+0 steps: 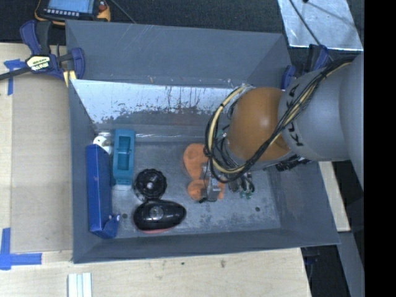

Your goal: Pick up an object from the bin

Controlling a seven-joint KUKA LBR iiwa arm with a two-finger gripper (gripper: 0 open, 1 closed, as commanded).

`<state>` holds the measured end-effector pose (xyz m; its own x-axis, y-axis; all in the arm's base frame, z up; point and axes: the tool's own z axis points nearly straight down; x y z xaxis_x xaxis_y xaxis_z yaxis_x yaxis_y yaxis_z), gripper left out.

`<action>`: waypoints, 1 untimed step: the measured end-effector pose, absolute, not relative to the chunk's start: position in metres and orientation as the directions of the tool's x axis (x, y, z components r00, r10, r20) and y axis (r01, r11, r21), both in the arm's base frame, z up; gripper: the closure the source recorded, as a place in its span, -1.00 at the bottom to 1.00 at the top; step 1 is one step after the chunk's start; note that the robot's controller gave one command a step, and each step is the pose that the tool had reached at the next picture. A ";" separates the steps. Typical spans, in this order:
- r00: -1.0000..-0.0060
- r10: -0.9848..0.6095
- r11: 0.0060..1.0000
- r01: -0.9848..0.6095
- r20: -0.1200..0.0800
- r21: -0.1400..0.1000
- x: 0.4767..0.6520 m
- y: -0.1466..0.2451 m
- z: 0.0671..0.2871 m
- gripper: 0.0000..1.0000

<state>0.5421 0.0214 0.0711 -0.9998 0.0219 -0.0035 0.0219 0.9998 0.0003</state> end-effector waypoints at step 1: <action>-1.000 0.022 1.000 0.022 -0.004 0.000 0.542 0.021 0.071 1.00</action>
Offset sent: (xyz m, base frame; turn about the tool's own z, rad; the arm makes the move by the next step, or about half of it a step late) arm 0.0002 0.0000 0.0713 0.0000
